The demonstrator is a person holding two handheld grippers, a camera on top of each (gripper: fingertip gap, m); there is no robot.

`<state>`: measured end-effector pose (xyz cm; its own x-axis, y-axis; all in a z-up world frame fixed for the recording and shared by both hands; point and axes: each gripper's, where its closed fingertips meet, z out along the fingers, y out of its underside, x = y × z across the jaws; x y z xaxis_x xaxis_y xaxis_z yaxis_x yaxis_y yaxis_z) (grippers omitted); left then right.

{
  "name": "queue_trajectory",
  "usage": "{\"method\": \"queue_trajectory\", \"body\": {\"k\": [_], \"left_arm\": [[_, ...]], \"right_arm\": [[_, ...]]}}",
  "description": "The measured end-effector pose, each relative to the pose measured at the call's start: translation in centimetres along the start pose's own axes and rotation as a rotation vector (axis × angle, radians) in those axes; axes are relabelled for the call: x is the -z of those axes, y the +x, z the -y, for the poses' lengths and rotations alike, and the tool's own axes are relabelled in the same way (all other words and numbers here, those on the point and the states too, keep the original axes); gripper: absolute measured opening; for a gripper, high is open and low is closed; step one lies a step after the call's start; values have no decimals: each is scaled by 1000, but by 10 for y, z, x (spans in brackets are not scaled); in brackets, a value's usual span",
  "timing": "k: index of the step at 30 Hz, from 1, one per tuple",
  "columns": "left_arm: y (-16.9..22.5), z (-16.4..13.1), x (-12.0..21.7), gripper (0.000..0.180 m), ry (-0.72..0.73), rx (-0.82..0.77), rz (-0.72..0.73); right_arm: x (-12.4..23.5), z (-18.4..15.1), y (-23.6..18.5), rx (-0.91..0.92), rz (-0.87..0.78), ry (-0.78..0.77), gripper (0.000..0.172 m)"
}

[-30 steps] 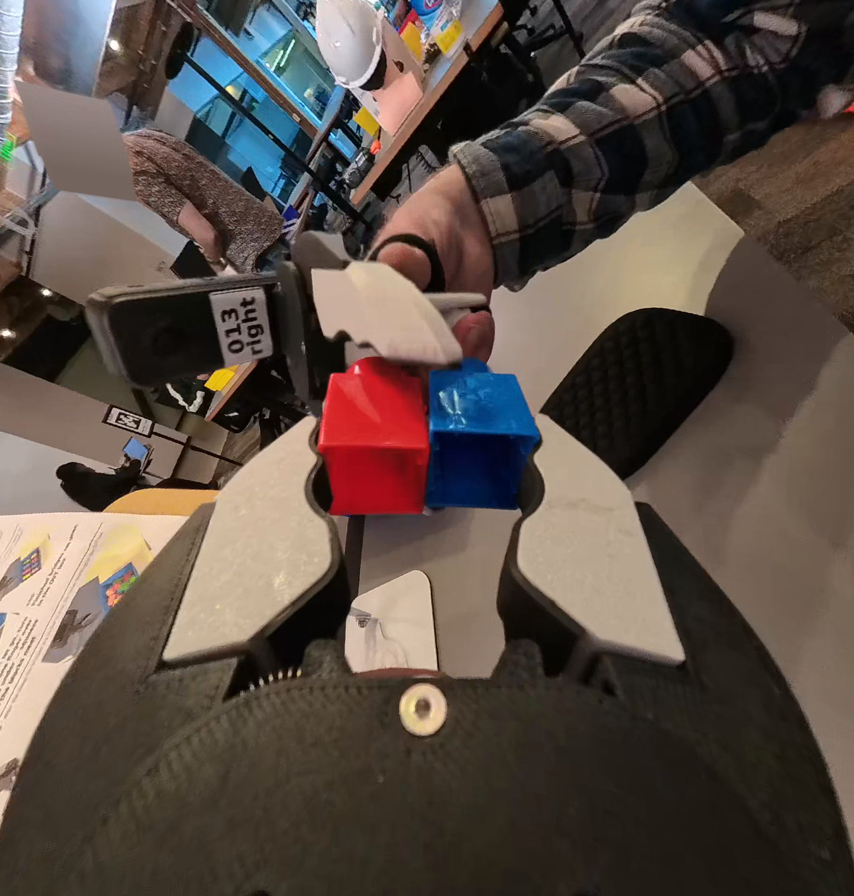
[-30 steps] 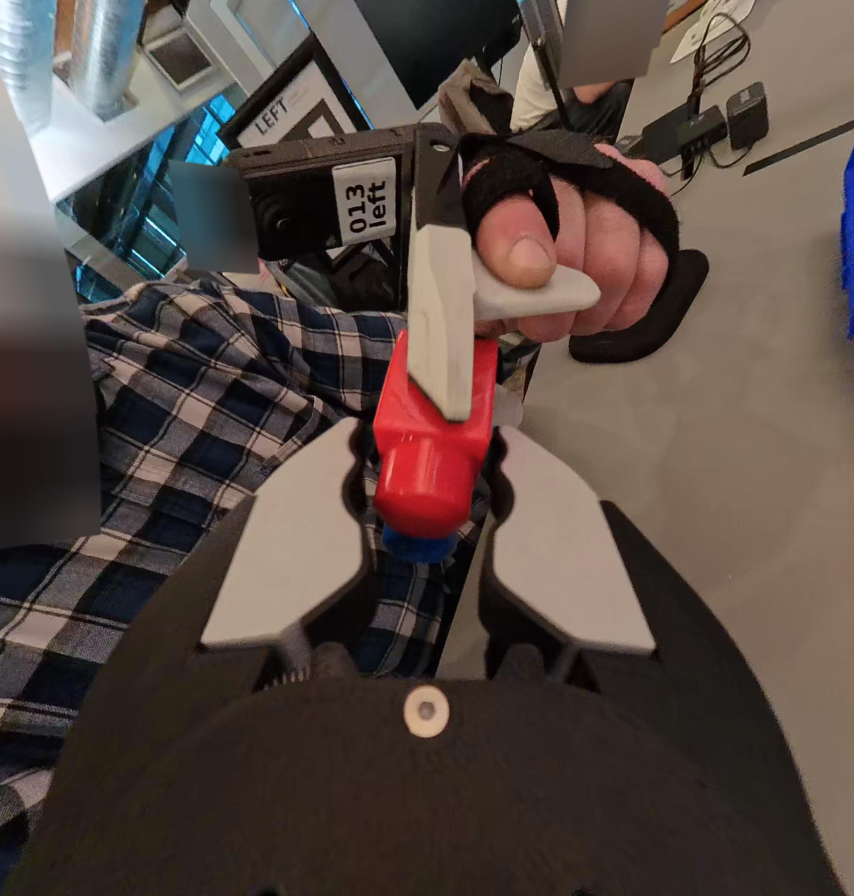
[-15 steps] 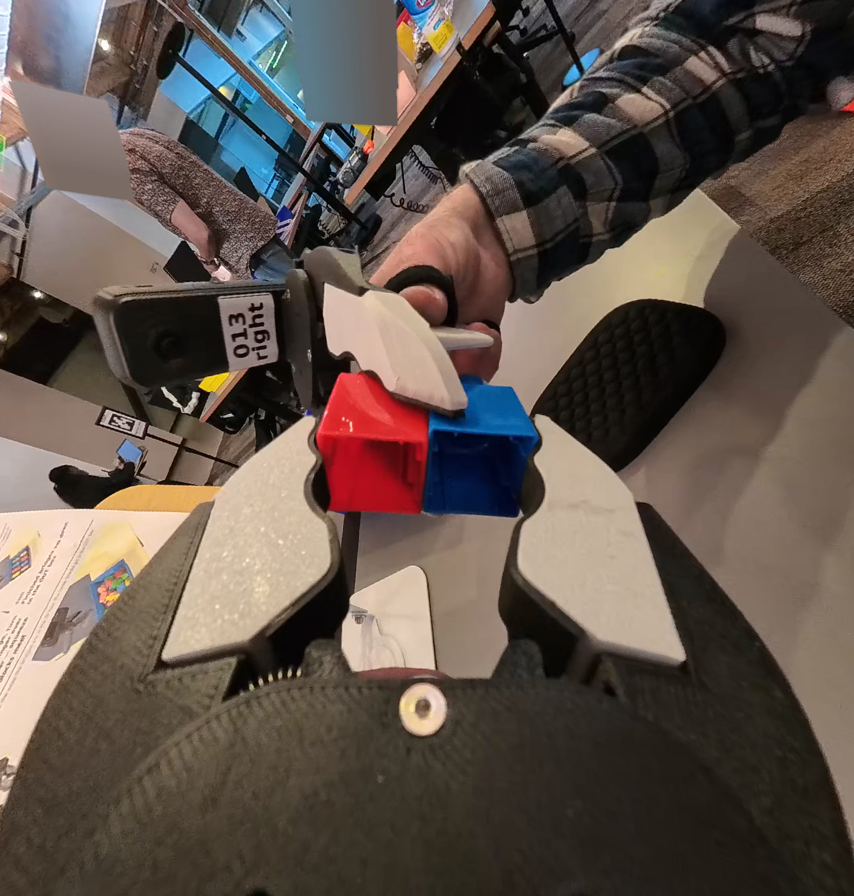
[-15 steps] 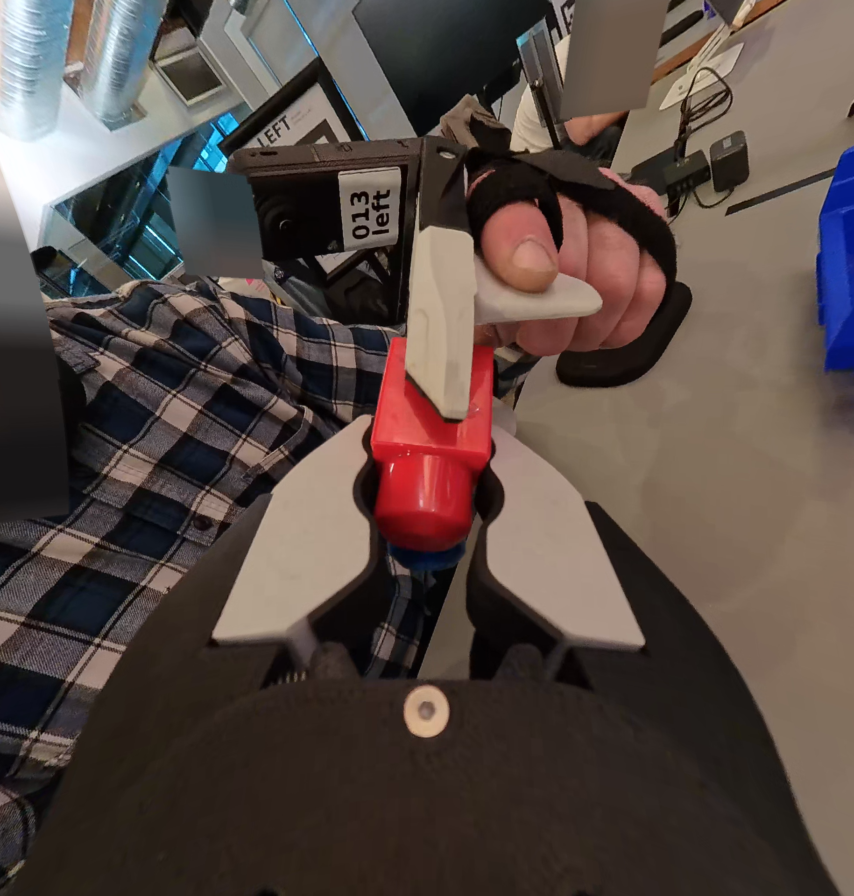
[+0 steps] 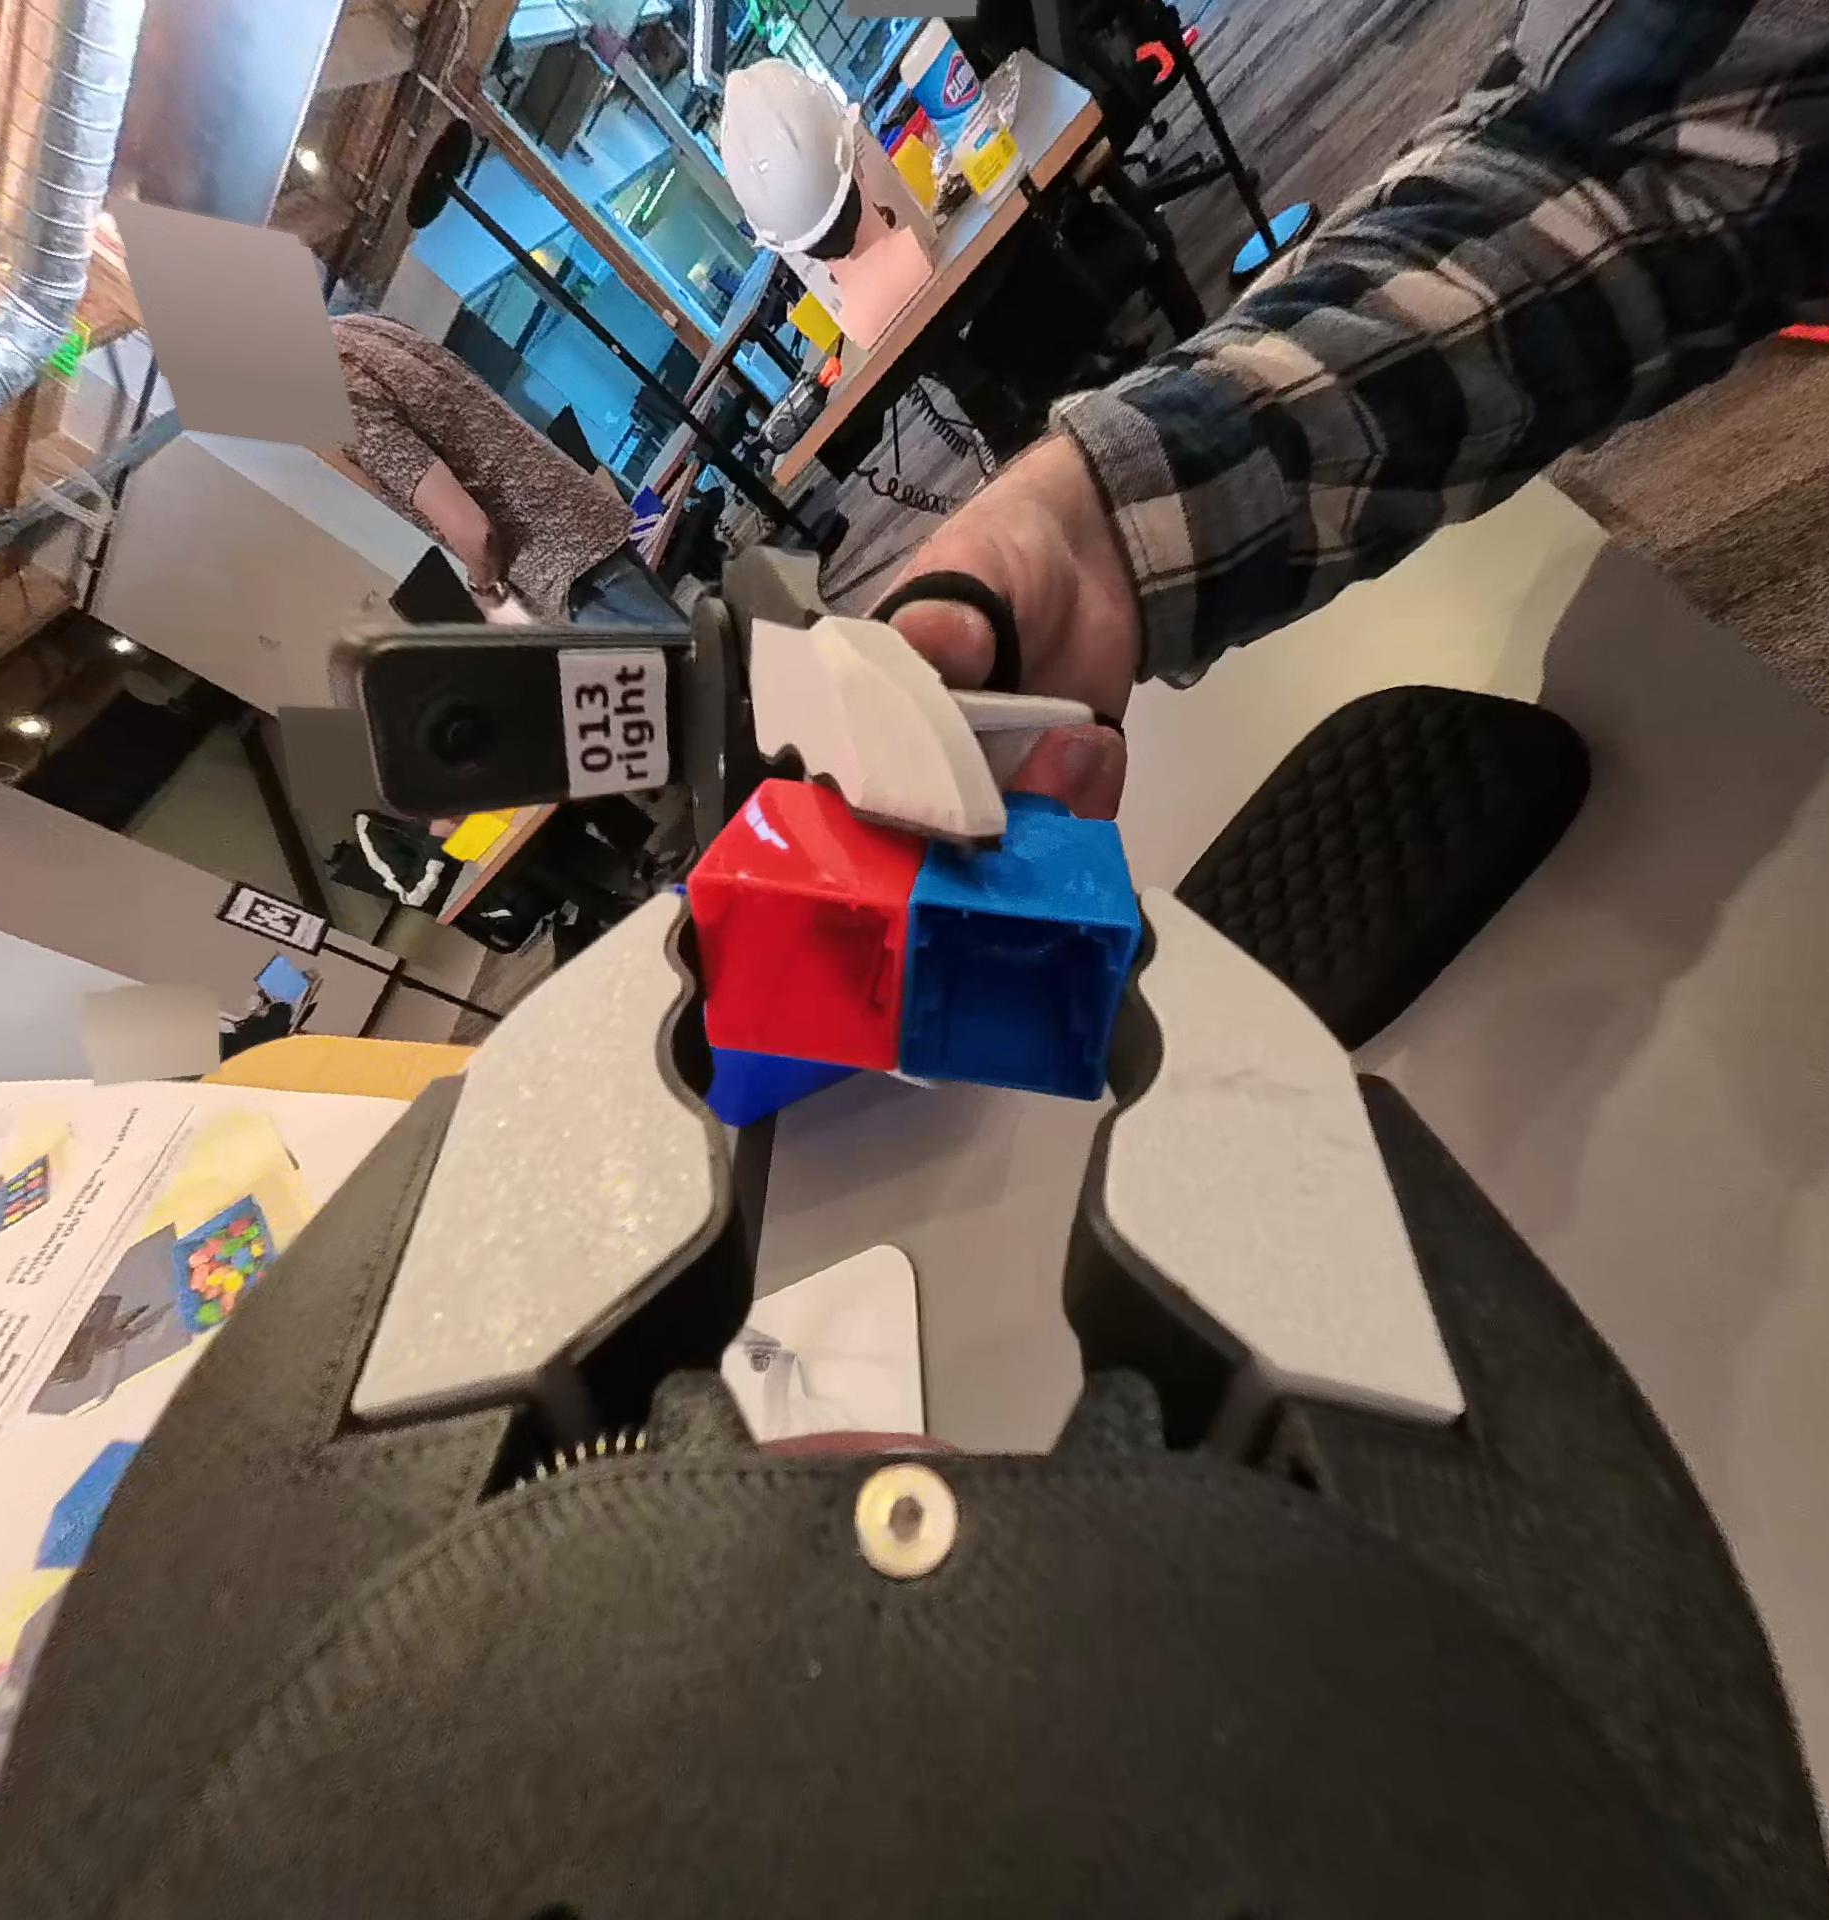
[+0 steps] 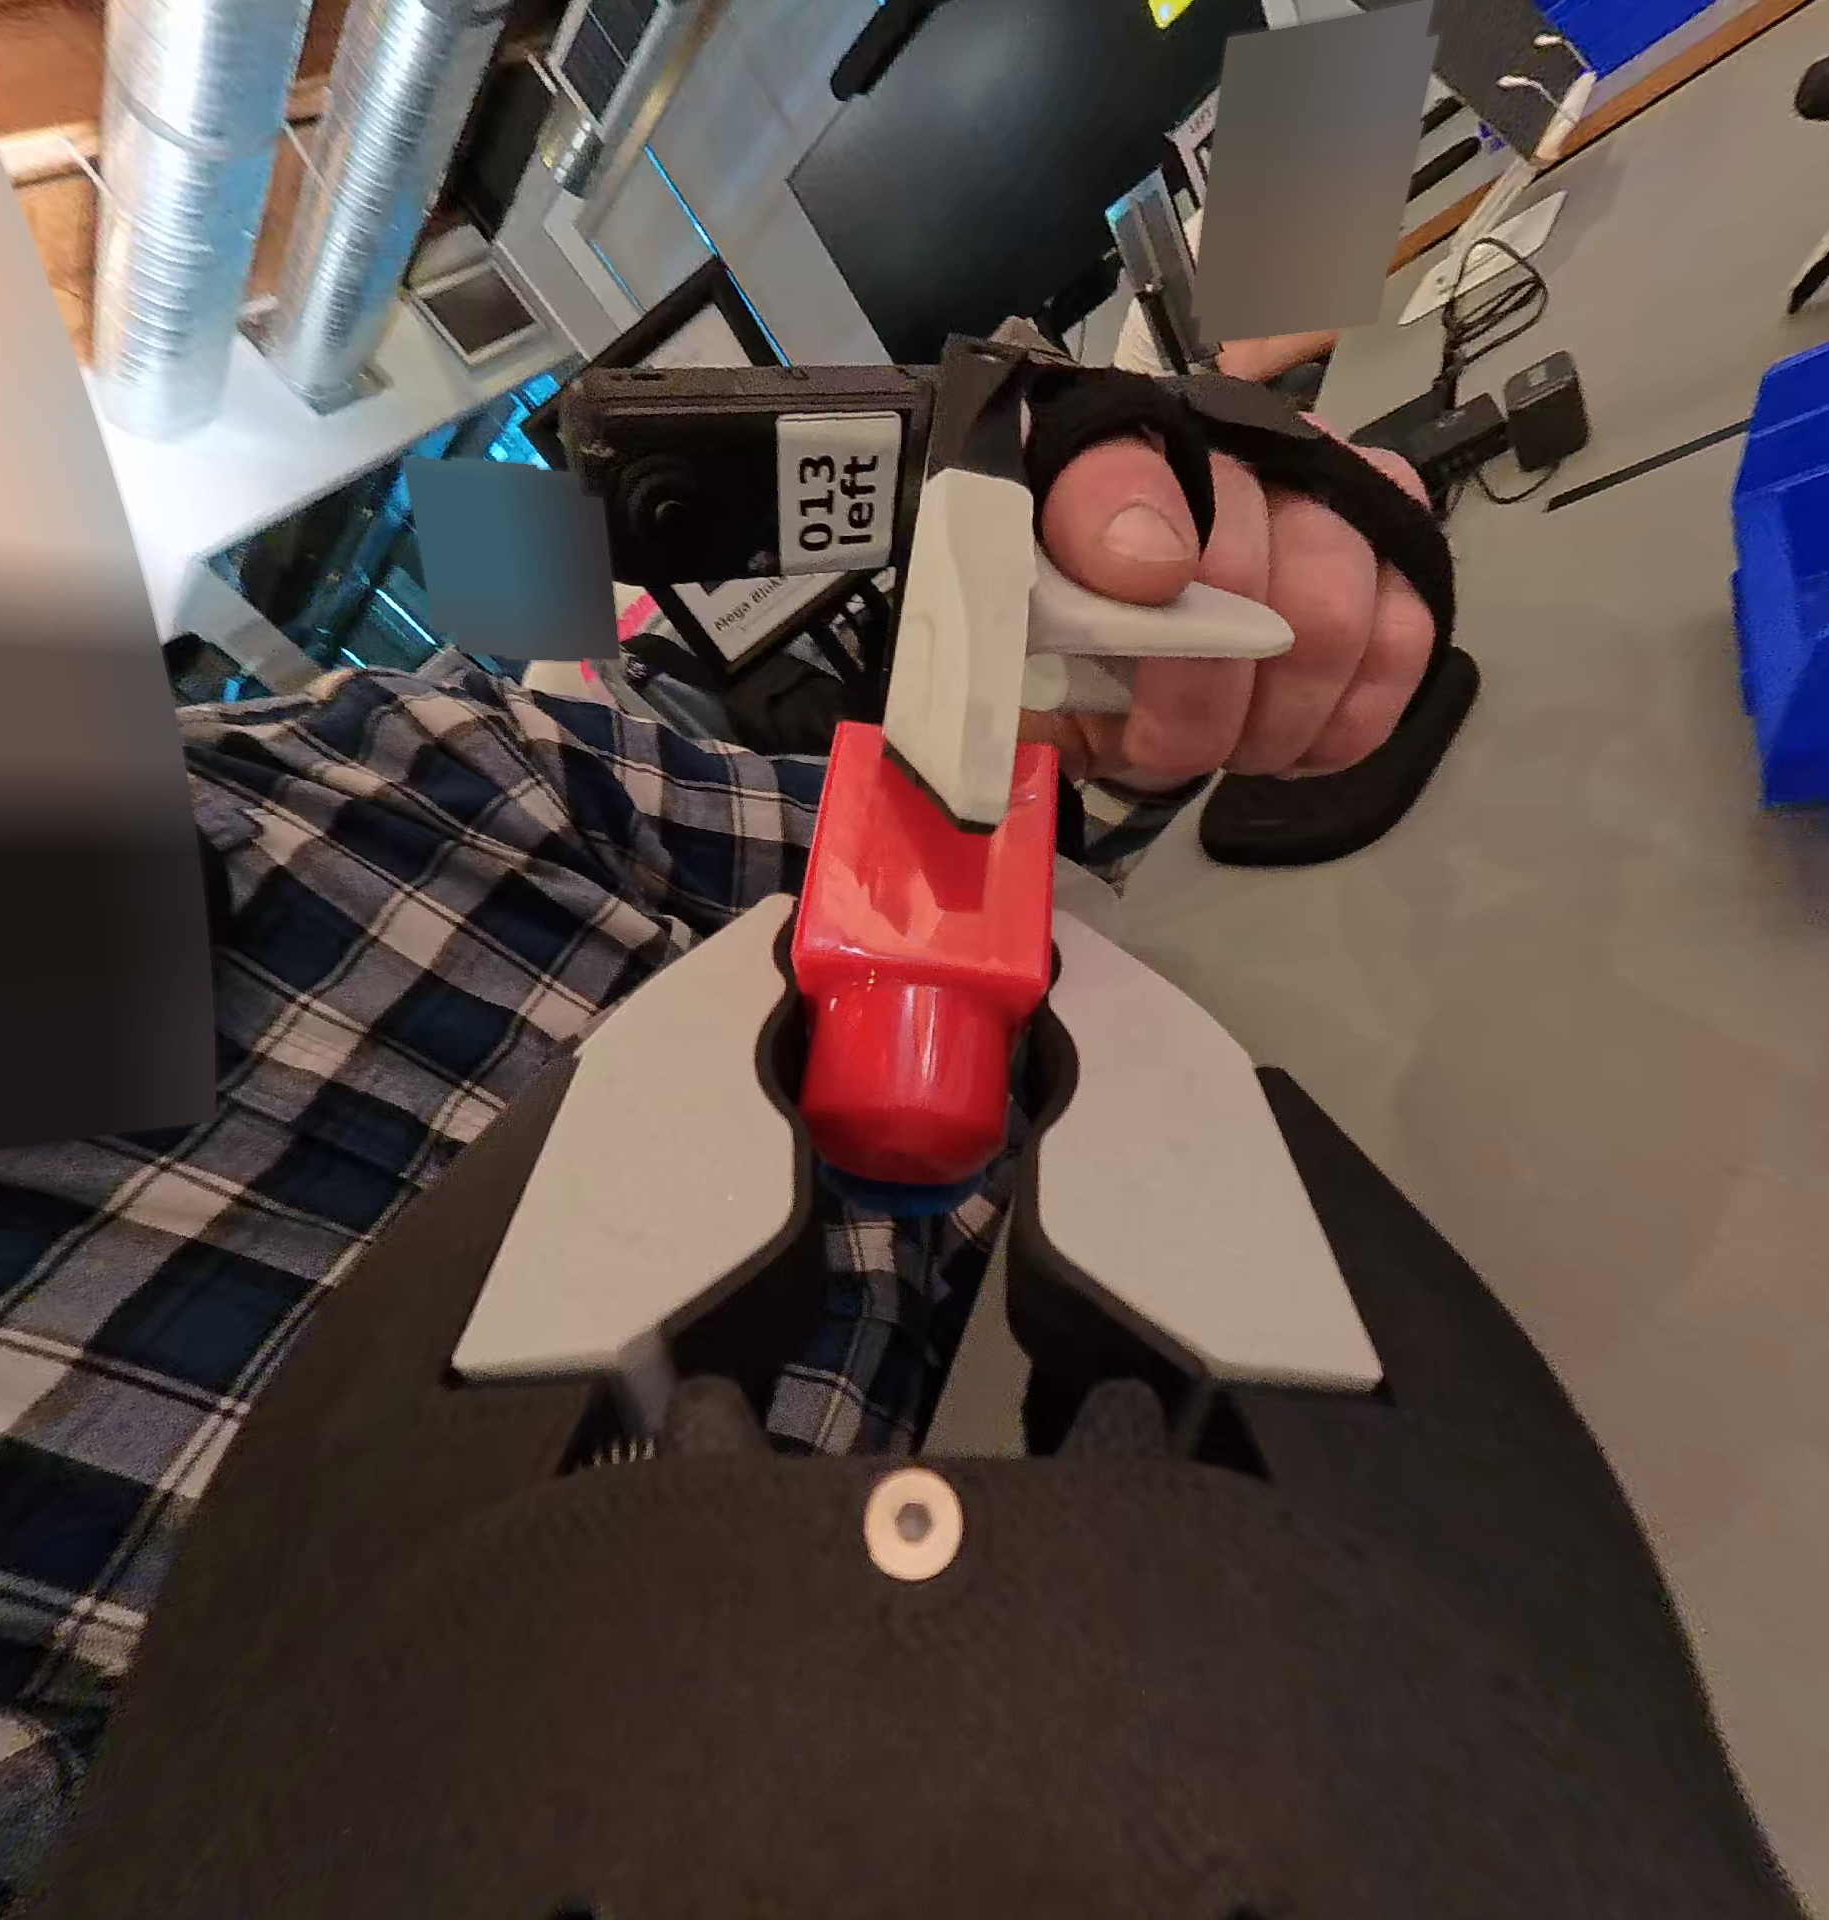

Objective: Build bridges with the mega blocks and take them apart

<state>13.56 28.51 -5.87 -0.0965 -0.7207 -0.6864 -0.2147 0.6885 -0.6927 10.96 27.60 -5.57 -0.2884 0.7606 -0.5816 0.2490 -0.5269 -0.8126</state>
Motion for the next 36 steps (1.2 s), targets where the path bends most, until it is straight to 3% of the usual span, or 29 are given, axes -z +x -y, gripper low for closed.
{"method": "queue_trajectory", "body": {"k": [8,20,27,31,36], "left_arm": [[-4,-1,-1,75,-17,-11,12],[-13,-3,3,75,-8,-2,64],[-20,-7,10,80,9,34,117],[-42,-16,47,82,4,73,234],[-61,-45,104,72,-109,103,349]], "right_arm": [[-2,0,1,42,-50,-37,38],[1,9,3,52,-38,57,38],[22,19,13,50,-86,137,38],[89,29,27,79,-267,229,38],[237,22,76,36,-730,302,39]]}}
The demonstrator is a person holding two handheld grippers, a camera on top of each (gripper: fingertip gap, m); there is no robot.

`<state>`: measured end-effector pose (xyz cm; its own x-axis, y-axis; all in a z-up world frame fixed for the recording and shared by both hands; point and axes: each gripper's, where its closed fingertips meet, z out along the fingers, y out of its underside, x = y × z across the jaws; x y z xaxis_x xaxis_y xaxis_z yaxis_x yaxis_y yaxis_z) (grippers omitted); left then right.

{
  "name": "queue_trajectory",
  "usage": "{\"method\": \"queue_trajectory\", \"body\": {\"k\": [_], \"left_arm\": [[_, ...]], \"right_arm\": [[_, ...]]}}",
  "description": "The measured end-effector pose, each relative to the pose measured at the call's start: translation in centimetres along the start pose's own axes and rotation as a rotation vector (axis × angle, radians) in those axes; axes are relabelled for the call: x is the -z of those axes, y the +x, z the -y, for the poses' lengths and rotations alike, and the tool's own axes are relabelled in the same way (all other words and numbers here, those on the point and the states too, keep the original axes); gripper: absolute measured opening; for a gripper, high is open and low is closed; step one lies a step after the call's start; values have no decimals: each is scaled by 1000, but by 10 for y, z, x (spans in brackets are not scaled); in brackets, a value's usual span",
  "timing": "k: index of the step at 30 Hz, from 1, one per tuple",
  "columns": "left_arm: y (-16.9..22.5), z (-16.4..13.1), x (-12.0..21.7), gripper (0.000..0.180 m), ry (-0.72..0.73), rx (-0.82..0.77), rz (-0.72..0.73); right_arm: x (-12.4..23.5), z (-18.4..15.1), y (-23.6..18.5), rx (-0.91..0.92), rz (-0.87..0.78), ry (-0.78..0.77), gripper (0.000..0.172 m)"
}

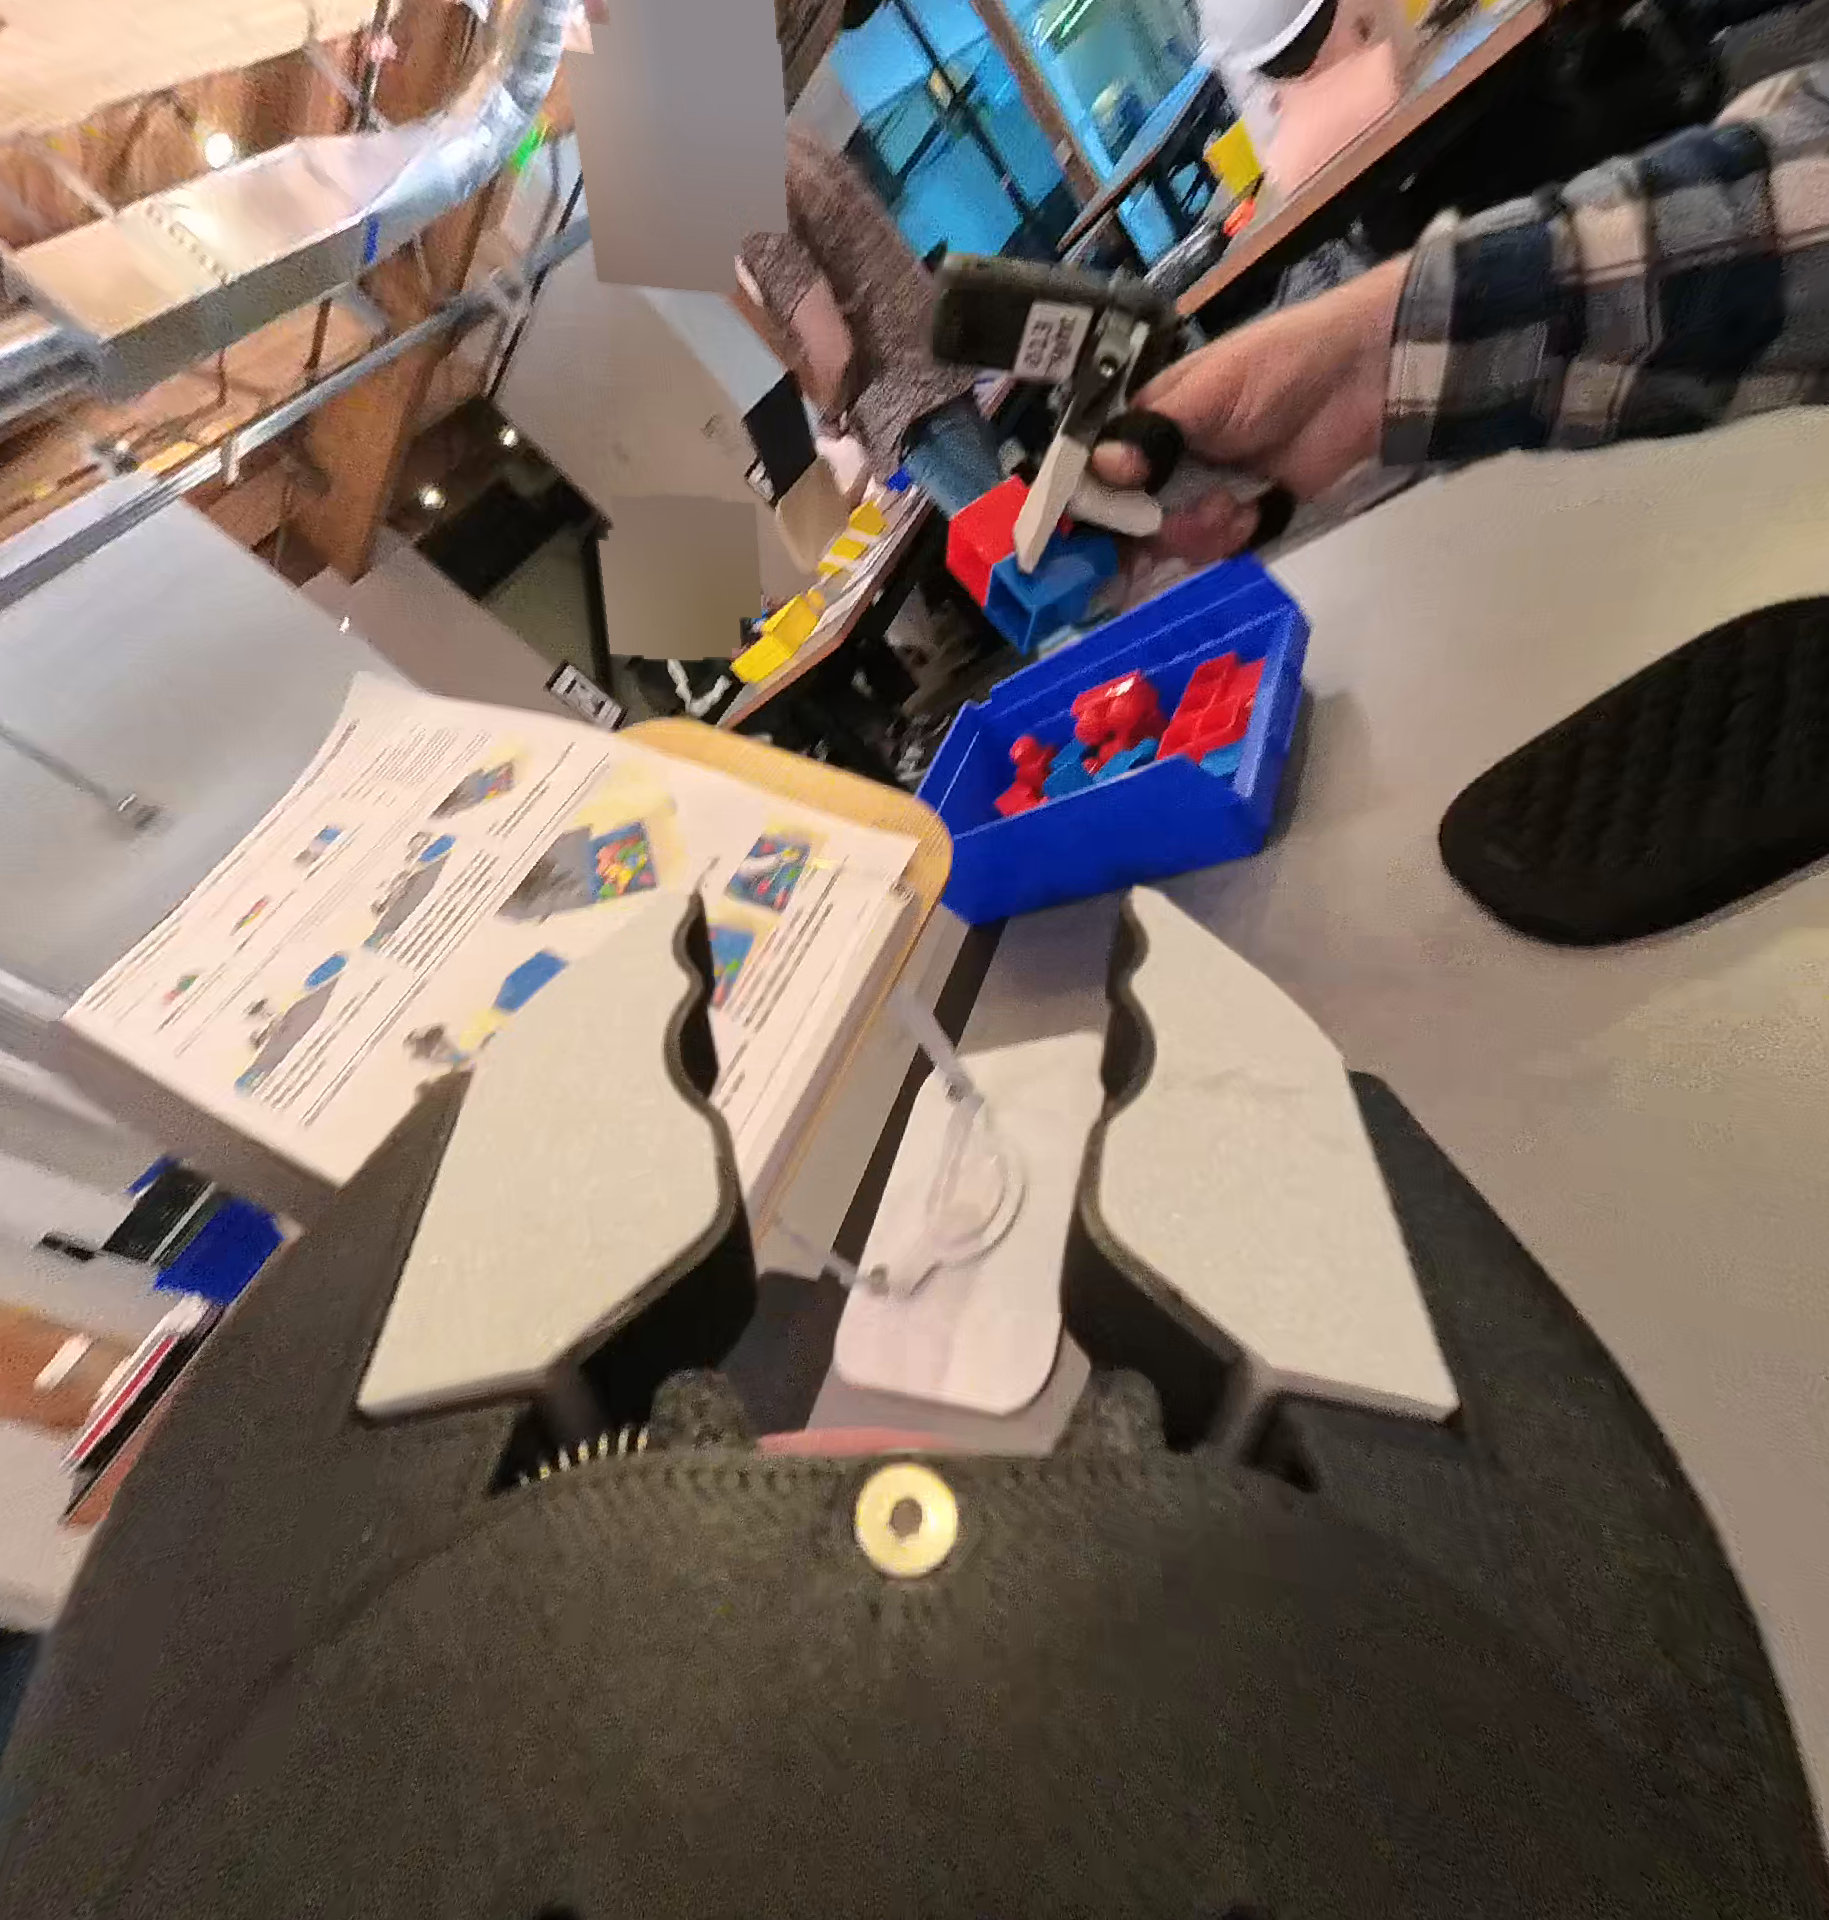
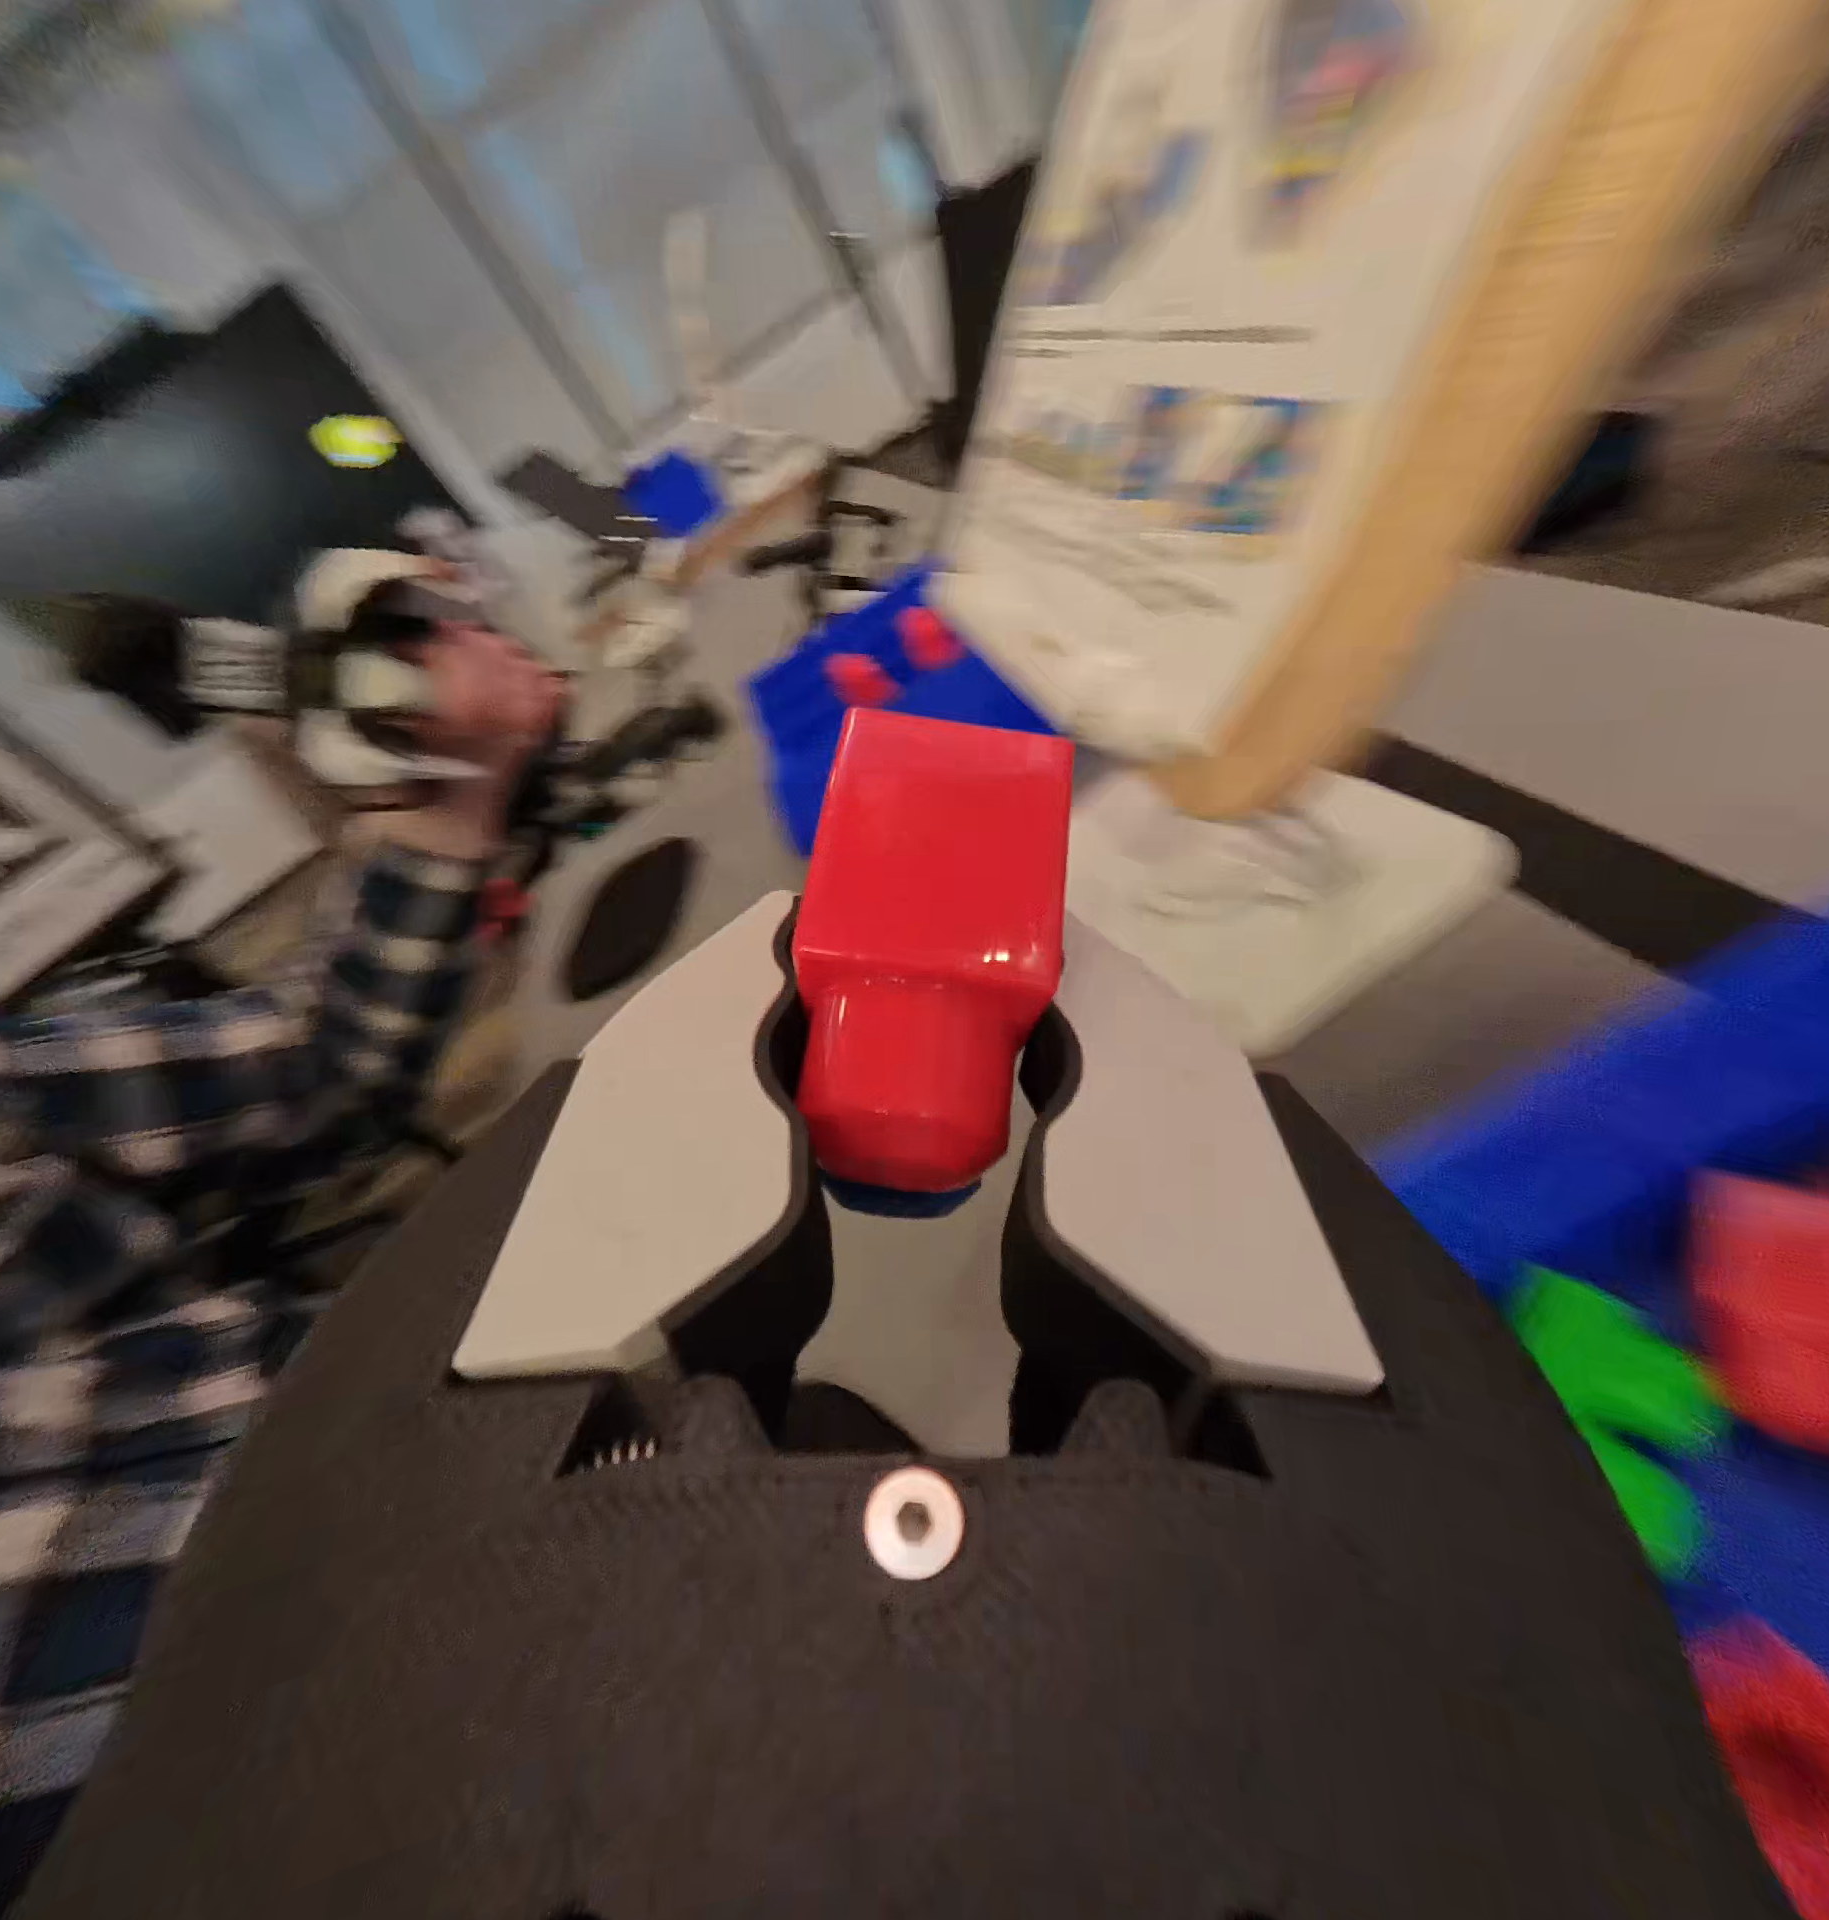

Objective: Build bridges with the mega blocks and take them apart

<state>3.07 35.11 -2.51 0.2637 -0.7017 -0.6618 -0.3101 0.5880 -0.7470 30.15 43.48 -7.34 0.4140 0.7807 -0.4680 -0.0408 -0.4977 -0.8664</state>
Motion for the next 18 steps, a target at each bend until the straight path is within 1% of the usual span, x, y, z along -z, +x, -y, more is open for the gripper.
{"method": "queue_trajectory", "body": {"k": [2,3,4,5,6,7,9,13,15,18], "left_arm": [[-11,-10,14,68,-34,12,32],[-16,-16,20,68,-53,20,47],[-20,-23,25,67,-78,27,61],[-26,-30,30,67,-106,34,80],[-32,-39,34,67,-135,44,100],[-36,-49,38,68,-163,57,110],[-47,-70,46,68,-224,74,141],[-65,-122,59,64,-371,92,163],[-73,-153,64,62,-456,102,150],[-80,-213,72,65,-626,151,89]], "right_arm": [[32,-4,66,-9,-238,-33,40],[45,-12,93,-61,-315,-65,42],[58,-18,118,-89,-406,-93,63],[70,-20,137,-69,-503,-104,75],[78,-21,146,-57,-556,-114,81],[81,-19,144,-53,-558,-110,80],[79,-7,125,-7,-532,-69,75],[51,0,67,100,-431,-65,65],[35,-8,45,127,-383,-102,64],[15,-16,18,167,-313,-109,61]]}}
